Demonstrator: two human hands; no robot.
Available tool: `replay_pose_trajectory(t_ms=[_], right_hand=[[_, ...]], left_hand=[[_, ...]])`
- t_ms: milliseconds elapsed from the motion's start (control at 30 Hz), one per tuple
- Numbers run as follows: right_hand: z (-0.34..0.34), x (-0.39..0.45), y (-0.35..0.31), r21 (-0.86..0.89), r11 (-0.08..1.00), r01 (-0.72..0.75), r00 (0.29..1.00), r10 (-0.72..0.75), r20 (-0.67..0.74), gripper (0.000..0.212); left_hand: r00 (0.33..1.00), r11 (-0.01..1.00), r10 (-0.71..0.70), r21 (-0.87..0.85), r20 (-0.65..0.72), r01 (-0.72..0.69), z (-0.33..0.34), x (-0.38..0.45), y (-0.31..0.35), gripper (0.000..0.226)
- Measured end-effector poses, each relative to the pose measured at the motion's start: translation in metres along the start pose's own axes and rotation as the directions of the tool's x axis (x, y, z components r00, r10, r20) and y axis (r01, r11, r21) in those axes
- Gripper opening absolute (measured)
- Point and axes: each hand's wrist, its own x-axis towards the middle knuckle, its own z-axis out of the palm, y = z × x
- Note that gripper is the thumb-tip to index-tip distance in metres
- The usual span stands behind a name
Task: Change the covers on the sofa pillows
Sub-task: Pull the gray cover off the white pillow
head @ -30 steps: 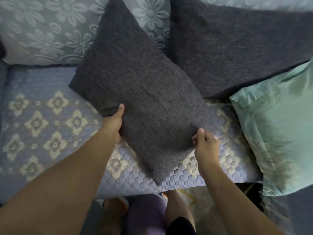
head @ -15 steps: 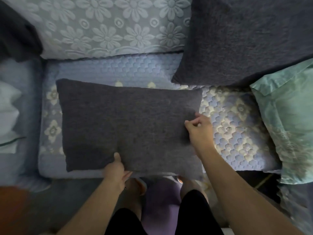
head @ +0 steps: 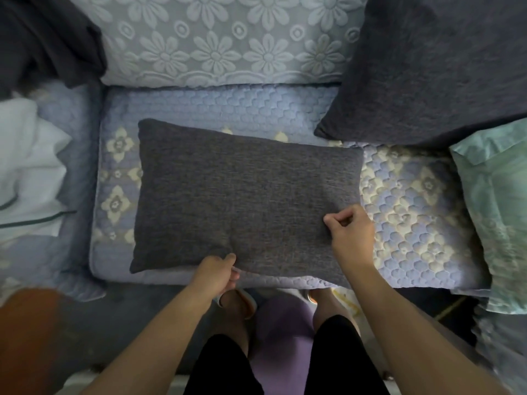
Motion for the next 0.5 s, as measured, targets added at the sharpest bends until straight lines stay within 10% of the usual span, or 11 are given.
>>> replay_pose_trajectory(t_ms=[333,500], right_hand=[[-0.022,0.015,0.039,0.008,0.989,-0.146,0.976,0.145,-0.160,0.020],[-0.055,0.015,0.092,-0.259,0.907,-0.331,0.942,0.300,-0.153,0.035]], left_hand=[[0.994,0.966,-0.079,-0.242,0.073,0.095,0.015,0.000,-0.009,0.036],[0.989,0.962,-0.115,-0.239,0.091,0.134,0.031,0.004,-0.006,0.033]])
